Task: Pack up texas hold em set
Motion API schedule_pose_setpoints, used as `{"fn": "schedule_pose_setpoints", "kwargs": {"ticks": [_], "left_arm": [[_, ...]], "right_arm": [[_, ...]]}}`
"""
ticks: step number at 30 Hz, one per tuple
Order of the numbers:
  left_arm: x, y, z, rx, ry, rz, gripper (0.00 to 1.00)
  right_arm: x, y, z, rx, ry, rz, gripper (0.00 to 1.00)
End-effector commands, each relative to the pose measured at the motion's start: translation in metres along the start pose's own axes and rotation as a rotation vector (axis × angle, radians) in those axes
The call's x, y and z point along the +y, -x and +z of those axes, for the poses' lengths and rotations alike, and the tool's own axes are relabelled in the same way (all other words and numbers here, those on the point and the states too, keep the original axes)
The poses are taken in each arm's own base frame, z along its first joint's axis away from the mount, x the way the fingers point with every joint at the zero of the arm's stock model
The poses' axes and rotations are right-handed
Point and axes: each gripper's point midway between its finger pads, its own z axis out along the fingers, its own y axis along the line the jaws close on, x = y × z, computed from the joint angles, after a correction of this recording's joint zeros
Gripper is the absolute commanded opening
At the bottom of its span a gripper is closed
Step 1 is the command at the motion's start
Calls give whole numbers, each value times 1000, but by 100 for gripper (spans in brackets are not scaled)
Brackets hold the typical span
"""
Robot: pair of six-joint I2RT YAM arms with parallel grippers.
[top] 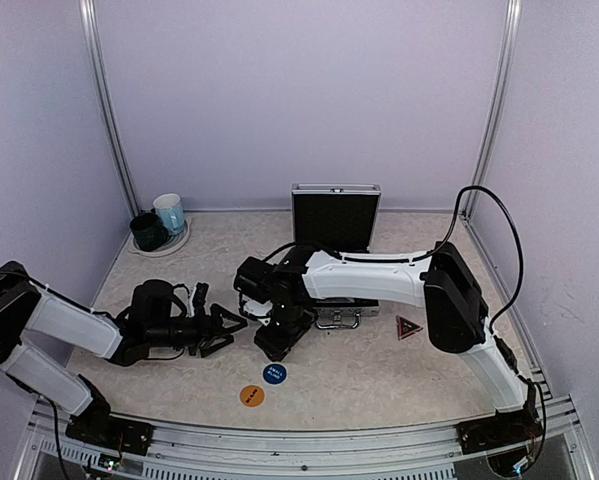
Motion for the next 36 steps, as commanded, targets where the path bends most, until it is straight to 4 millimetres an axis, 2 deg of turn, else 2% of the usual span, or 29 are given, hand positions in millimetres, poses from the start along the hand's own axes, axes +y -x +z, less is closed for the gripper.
{"fn": "schedule_pose_setpoints", "kwargs": {"ticks": [1, 11, 17, 20, 30, 36], "left_arm": [[9, -1, -5, -13, 24, 0, 81], [9, -1, -4, -11, 26, 3, 81], [10, -1, -4, -9, 32, 6, 80], [10, -1, -4, -8, 35, 6, 80], [14, -1, -5, -13, 55, 11, 80], [17, -2, -5, -12, 65, 9, 80]], "right_arm": [[-6, -6, 8, 36, 12, 30, 63], [-18, -15, 27, 81, 0, 42, 59], [-23, -21, 34, 114, -16, 37, 52], [-22, -24, 37, 132, -20, 30, 49], [-18, -40, 56, 202, -82, -25, 50], [-18, -39, 58, 199, -86, -28, 46]]}}
